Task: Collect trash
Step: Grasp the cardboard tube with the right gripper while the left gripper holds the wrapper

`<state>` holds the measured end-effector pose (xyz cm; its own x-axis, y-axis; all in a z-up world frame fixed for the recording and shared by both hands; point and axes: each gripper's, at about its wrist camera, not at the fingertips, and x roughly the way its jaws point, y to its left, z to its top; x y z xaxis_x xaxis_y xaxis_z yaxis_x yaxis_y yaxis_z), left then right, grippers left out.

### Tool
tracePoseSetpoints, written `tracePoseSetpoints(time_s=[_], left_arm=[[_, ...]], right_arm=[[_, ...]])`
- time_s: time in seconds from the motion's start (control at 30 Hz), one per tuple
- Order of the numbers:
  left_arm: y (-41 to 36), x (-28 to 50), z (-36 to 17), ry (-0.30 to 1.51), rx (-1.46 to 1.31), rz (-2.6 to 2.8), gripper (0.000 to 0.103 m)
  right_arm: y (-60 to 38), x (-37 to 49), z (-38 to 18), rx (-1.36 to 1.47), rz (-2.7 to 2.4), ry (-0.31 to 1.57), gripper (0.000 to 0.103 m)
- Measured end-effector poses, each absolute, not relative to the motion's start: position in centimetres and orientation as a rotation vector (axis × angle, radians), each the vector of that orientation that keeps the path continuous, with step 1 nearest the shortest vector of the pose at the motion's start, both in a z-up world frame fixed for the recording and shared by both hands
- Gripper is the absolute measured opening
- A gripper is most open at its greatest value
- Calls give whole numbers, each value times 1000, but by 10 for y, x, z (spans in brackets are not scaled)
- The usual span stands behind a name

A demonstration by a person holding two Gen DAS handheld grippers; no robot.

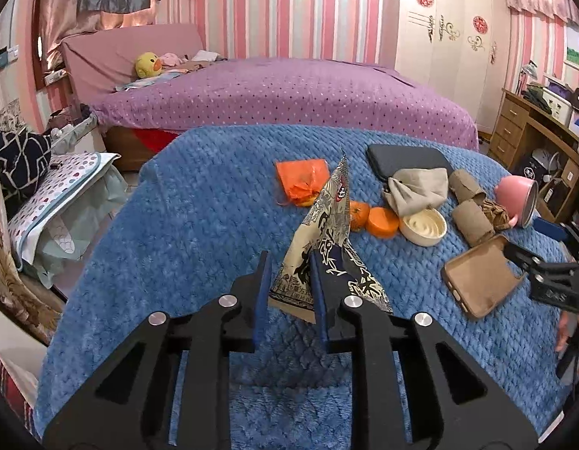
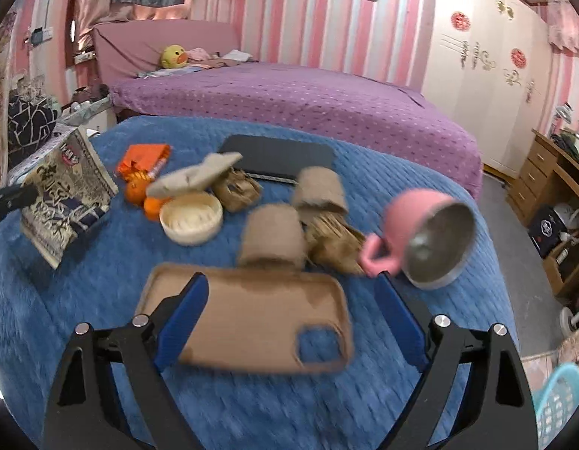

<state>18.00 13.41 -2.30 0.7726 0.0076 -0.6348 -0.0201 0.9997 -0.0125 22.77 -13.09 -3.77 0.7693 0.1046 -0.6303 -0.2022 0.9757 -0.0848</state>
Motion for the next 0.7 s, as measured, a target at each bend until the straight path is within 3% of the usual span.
tracePoseSetpoints(time_s=[0.1, 0.37, 0.5, 0.7], left_arm=[[139, 185, -27, 706, -24, 42, 19], [141, 191, -28, 714, -19, 55, 19], [142, 192, -27, 713, -28, 61, 19], [135, 185, -15, 680, -32, 60, 19]], right_arm=[[-117, 253, -44, -153, 195, 720, 69], [-99, 296, -75, -182, 169, 832, 62], [-99, 291, -70, -183, 184, 792, 40], [-116, 260, -35, -153, 222, 694, 38]])
